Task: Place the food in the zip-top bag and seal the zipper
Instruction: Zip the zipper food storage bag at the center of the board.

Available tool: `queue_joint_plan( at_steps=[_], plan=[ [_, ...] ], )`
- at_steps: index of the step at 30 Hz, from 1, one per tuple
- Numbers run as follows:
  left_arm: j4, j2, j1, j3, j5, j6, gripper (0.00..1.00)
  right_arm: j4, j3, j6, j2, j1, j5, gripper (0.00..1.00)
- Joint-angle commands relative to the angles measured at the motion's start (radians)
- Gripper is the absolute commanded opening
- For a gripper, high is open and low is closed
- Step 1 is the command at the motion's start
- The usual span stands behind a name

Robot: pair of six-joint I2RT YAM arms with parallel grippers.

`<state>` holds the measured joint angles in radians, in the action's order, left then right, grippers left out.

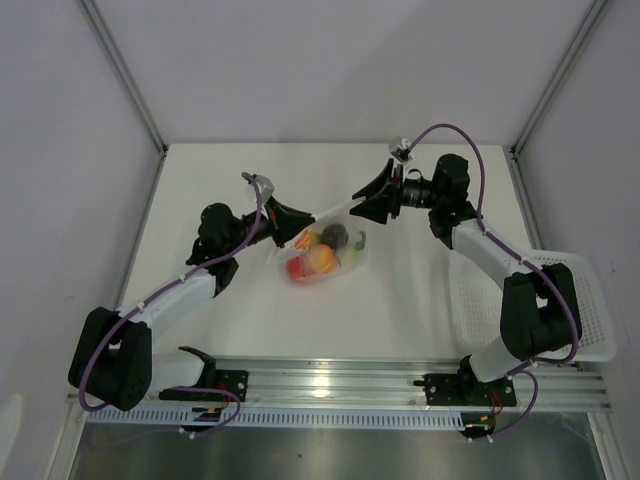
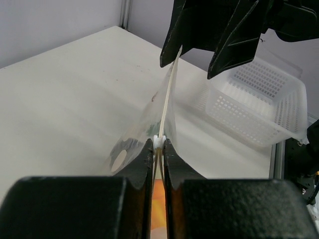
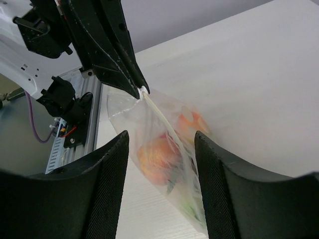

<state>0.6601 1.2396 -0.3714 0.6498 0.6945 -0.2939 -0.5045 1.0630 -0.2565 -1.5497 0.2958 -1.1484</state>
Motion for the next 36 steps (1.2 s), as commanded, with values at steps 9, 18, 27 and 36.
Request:
queue_joint_plan(
  at_steps=[9,18,27,36],
  plan=[
    [0.062,0.015,0.009,0.024,0.071,-0.017,0.01,-0.09,0.129,-0.012,-0.144,0.045,-0.129,0.52],
    [0.067,0.026,0.009,0.031,0.085,-0.024,0.01,0.069,0.164,0.123,-0.148,0.068,-0.108,0.26],
    [0.056,0.029,0.009,0.034,0.079,-0.021,0.01,0.104,0.164,0.146,-0.155,0.062,-0.1,0.0],
    [0.018,0.011,0.009,0.028,-0.001,-0.004,0.01,0.123,0.091,0.192,-0.079,0.059,0.24,0.0]
  ],
)
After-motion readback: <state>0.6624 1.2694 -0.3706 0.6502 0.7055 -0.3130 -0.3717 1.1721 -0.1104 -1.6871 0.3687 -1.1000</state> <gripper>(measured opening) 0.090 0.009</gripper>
